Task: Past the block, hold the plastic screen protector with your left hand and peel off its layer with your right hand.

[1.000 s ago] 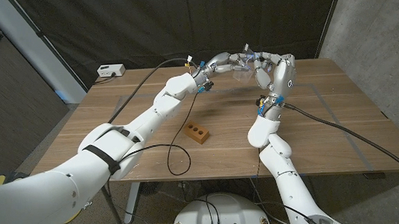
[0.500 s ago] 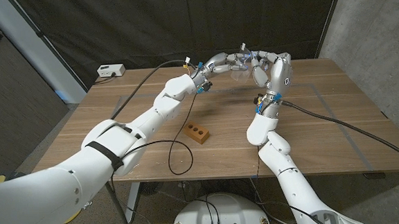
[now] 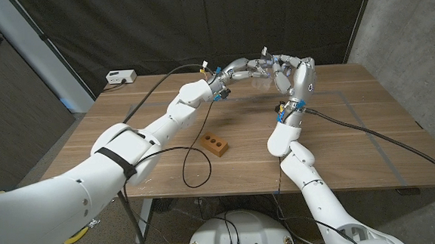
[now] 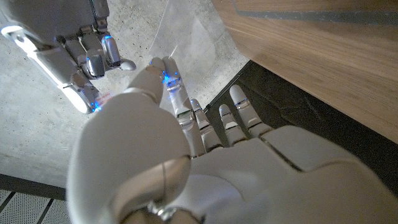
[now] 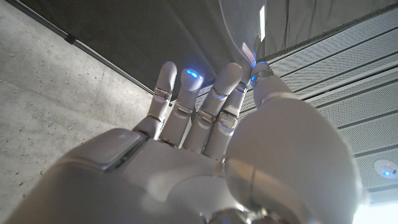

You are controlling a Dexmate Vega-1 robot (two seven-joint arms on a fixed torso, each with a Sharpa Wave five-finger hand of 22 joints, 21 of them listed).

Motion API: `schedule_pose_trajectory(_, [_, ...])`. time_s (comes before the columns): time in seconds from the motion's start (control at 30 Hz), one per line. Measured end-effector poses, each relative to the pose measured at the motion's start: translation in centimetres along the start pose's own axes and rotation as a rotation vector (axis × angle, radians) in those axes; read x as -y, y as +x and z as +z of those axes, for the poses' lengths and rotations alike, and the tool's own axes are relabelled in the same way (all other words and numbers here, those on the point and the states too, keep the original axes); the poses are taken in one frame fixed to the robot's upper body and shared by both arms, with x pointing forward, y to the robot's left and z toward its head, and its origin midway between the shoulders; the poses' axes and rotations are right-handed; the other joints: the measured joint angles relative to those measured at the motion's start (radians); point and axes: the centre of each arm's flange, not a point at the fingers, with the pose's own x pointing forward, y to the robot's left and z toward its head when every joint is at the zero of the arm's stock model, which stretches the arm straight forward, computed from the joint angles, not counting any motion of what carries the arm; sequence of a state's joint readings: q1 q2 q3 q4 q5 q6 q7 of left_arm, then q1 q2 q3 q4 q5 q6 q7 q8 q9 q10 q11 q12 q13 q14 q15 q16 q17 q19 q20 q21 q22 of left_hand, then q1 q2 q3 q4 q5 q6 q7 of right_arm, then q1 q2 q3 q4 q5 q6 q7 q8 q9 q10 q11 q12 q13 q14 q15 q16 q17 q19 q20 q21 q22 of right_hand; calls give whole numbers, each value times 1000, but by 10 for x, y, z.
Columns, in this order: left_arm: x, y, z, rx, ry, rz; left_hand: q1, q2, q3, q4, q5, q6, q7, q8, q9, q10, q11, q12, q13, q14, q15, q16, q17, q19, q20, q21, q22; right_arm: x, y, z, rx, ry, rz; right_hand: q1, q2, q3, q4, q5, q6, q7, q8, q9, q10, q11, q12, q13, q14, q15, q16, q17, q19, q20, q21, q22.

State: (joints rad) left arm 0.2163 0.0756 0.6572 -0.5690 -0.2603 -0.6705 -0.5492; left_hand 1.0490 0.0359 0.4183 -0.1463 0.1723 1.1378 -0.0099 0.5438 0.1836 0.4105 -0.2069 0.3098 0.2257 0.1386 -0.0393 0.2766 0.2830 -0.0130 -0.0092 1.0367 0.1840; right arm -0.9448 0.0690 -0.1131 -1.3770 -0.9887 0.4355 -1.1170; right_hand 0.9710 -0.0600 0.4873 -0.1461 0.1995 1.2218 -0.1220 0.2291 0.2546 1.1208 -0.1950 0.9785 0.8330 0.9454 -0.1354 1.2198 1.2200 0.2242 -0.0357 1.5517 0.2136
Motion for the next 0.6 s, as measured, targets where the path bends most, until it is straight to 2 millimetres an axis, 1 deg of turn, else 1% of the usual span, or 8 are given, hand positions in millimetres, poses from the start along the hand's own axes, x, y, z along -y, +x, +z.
schedule_pose_trajectory(0.13, [0, 1, -2, -13, 3, -10, 0, 0, 0, 0, 0, 0, 0, -4, 0, 0, 0, -8, 0, -5, 5, 0, 0, 0, 0, 8, 0, -1, 0, -1, -2, 9, -4, -6, 6, -3, 3, 0, 4, 1, -2, -3, 0, 0, 0, -3, 0, 0, 0, 0, 0, 0, 0, 0])
schedule_pose_trajectory(0.3, [1, 3, -5, -29, 4, -18, 0, 0, 0, 0, 0, 0, 0, -5, 1, 0, 0, -8, 0, -9, 2, 0, 0, 0, 0, 8, 0, -3, 1, -2, -3, 18, -9, -7, 7, -3, 3, 0, 11, 8, -2, -4, 0, 0, 0, -4, 3, 2, 0, 5, 0, 0, 0, 0])
schedule_pose_trajectory(0.43, [1, 3, -6, -37, 7, -22, 0, 0, 0, 0, 0, 0, 0, -5, 1, 0, 0, -8, 5, -9, 2, 0, 0, -4, -4, 8, 0, -4, 2, -3, 1, 21, -10, -7, 7, -3, 3, 0, 18, 4, -3, -9, 4, 4, 0, -9, 7, -3, 0, 5, 4, -4, 0, 0])
schedule_pose_trajectory(0.53, [1, 4, -6, -41, 9, -25, 0, 0, 0, 0, 0, 0, 0, -12, 1, 0, 0, -8, 5, -9, 2, 0, 0, -5, -5, 8, 0, -4, 3, -3, 4, 25, -10, -7, 6, -3, 3, 0, 18, 4, -3, -13, 4, 4, 0, -11, 7, -3, 0, 5, 4, -4, 0, -4])
schedule_pose_trajectory(0.6, [1, 4, -7, -45, 9, -26, 0, 0, 0, 0, 0, -1, 0, -12, 1, 0, 0, -8, 5, -9, 2, 0, 0, -6, -5, 8, 0, -5, 3, -3, 5, 28, -11, -14, 0, -3, 3, 0, 18, 4, -3, -13, 4, 4, 0, -14, 6, -2, 0, 5, 4, -4, 0, -5])
